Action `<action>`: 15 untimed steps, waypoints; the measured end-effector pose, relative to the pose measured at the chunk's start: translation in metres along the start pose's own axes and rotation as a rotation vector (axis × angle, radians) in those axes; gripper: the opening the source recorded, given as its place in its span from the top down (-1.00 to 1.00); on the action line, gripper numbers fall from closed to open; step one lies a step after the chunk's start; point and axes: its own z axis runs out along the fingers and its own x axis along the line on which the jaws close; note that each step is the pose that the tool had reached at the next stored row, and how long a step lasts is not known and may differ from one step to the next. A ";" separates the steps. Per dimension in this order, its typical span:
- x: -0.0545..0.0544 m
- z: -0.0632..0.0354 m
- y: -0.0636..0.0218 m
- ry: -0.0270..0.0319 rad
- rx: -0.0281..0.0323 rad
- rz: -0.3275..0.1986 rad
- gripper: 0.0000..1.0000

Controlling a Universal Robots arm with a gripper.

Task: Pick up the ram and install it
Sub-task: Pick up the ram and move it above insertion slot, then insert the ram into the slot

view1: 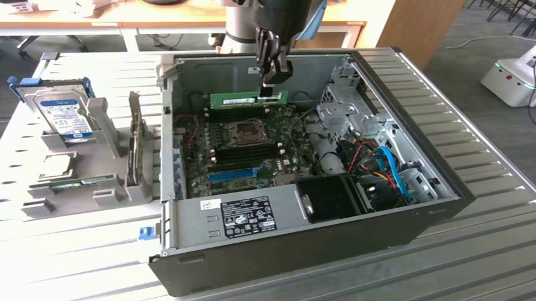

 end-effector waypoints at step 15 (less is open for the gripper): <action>0.000 0.0027 -0.0001 -0.0001 0.0000 0.000 0.76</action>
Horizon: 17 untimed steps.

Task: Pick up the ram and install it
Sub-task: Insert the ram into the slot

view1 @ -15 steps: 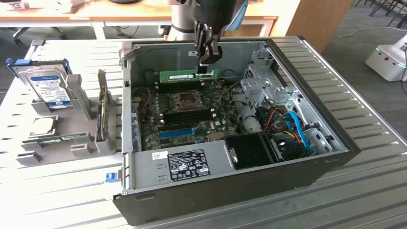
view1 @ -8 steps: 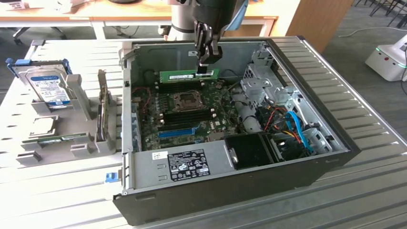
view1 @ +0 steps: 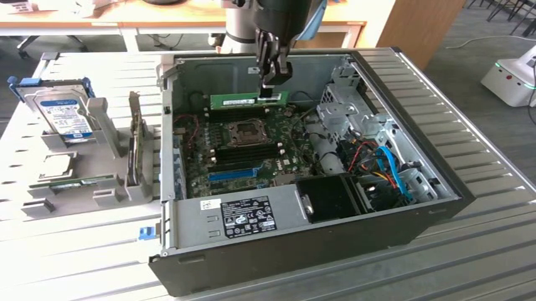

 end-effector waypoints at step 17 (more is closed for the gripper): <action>0.001 0.0272 -0.0016 0.0000 0.0000 0.000 0.76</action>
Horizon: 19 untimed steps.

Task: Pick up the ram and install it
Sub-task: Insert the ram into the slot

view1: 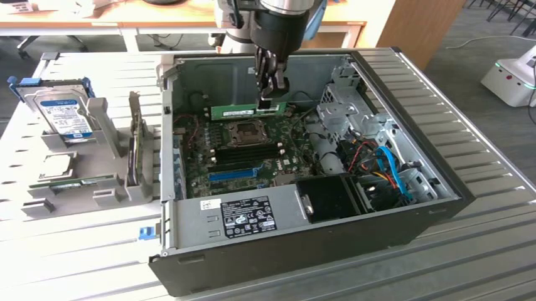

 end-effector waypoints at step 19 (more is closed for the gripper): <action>0.001 0.0296 -0.0017 -0.0001 0.0000 0.000 0.76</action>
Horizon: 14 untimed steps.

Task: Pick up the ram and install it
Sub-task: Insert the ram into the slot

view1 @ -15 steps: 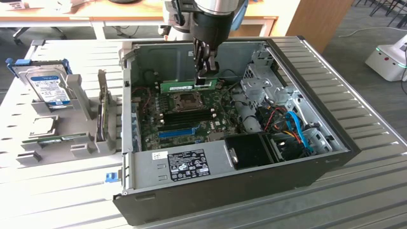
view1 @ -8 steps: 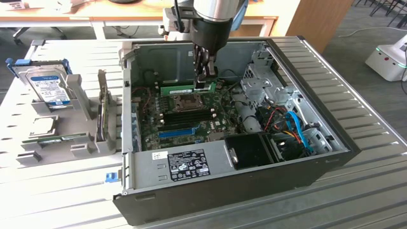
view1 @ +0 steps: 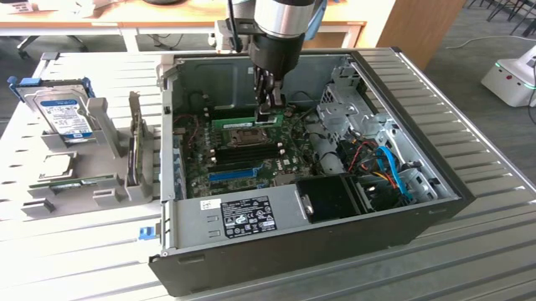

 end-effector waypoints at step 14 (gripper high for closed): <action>0.000 0.0240 -0.0014 0.0000 0.0000 0.000 0.76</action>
